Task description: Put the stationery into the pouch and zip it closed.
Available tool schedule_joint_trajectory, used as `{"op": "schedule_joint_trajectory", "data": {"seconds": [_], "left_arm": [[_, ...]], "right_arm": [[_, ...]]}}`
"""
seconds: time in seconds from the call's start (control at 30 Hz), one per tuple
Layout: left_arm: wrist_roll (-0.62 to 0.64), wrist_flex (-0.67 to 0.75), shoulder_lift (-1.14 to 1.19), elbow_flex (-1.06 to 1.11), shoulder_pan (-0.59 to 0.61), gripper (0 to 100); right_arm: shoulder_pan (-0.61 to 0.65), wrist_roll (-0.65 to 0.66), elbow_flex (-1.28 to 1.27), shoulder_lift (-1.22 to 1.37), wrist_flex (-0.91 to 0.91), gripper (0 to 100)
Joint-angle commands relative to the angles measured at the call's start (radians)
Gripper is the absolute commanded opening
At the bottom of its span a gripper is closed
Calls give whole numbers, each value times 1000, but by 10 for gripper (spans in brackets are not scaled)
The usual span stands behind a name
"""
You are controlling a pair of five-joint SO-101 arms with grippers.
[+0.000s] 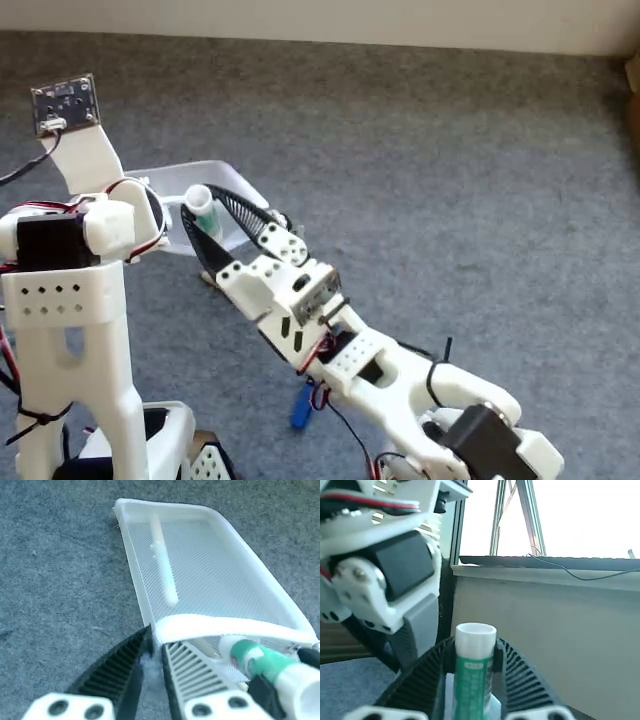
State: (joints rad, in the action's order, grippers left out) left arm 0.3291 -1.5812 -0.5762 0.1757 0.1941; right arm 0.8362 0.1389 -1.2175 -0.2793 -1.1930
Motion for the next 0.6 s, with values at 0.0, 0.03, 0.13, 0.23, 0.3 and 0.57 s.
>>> {"op": "schedule_joint_trajectory", "data": {"seconds": [0.0,0.03,0.13,0.23,0.3,0.57], "left_arm": [[5,20,-22,-10,-13,7],[5,20,-22,-10,-13,7],[5,20,-22,-10,-13,7],[5,17,-22,-8,-13,7],[5,17,-22,-8,-13,7],[5,20,-22,1,-13,7]], "right_arm": [[18,23,-56,-76,-16,5],[16,23,-70,-84,-16,5],[16,23,-102,-101,-16,5],[16,23,-139,-107,-16,5],[16,25,-156,-107,-16,5],[21,146,-170,-107,-21,9]]}}
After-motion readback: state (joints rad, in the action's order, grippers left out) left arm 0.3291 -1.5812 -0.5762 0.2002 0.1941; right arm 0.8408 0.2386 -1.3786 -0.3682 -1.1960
